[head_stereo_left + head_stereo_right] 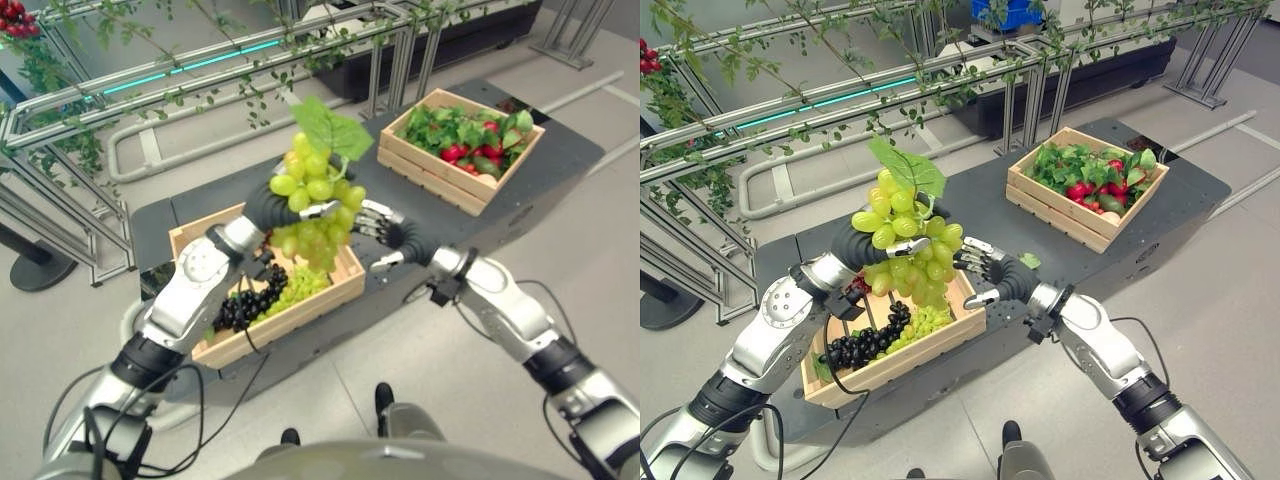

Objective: Pick up the fruits from the basket on one side to the basket on the other side

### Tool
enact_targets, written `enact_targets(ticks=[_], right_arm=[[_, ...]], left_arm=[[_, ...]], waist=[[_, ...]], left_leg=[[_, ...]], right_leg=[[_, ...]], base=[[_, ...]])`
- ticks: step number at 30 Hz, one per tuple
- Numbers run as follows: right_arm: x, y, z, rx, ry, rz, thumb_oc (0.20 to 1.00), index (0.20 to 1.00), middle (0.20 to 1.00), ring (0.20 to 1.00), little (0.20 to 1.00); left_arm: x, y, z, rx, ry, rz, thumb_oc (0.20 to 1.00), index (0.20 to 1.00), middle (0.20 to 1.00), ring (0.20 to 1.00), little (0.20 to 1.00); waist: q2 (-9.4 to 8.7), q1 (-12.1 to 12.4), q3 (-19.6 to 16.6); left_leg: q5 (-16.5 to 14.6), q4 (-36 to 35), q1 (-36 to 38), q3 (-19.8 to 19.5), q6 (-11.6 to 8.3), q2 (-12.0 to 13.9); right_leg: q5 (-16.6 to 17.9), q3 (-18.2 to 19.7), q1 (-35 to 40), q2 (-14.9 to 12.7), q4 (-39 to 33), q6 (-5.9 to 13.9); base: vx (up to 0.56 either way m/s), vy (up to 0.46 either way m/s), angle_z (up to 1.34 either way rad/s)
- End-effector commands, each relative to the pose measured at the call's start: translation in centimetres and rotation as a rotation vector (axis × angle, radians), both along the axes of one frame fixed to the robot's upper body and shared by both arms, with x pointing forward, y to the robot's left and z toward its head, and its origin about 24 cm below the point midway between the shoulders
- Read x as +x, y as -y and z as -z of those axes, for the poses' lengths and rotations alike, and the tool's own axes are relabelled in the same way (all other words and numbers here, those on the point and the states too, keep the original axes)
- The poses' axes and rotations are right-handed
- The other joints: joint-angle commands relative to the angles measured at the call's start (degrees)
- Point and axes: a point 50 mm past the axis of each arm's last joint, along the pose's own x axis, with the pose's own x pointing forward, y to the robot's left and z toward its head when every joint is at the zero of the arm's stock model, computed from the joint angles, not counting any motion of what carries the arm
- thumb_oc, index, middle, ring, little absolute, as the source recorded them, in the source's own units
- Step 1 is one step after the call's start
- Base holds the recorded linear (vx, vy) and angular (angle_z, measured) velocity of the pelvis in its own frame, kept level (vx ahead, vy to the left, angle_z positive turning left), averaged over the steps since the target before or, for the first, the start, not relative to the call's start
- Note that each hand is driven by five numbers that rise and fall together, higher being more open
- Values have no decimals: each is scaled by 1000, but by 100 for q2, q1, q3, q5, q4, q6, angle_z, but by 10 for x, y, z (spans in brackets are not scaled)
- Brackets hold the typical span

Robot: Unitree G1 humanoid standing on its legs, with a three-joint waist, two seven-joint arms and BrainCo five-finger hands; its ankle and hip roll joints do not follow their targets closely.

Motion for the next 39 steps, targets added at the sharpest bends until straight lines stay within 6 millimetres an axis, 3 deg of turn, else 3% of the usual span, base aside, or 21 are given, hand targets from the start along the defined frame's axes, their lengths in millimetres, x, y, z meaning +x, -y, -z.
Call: enact_targets(ticks=[1,23,39], right_arm=[[0,-27,-23,196,26,-108,1000,1000,1000,1000,1000],[-14,-54,-11,420,-142,-195,1000,1000,1000,1000,1000],[-36,-81,1,507,-305,-361,1000,1000,1000,1000,1000]], left_arm=[[9,-1,-28,-89,88,15,200,200,200,200,200],[9,5,-17,-153,62,-15,200,200,200,200,200],[13,14,-17,-148,82,-16,200,200,200,200,200]], waist=[[-242,-82,-210],[-234,-106,-440],[-202,-113,-466]], left_leg=[[-37,-198,166,122,418,-533],[-71,-301,398,136,436,-521],[-85,-293,383,96,448,-528]], right_leg=[[-306,-101,795,181,-341,267],[-303,-108,1076,181,-497,257],[-319,-135,1077,159,-454,258]], base=[[0,0,0],[10,-2,0],[0,0,0]])
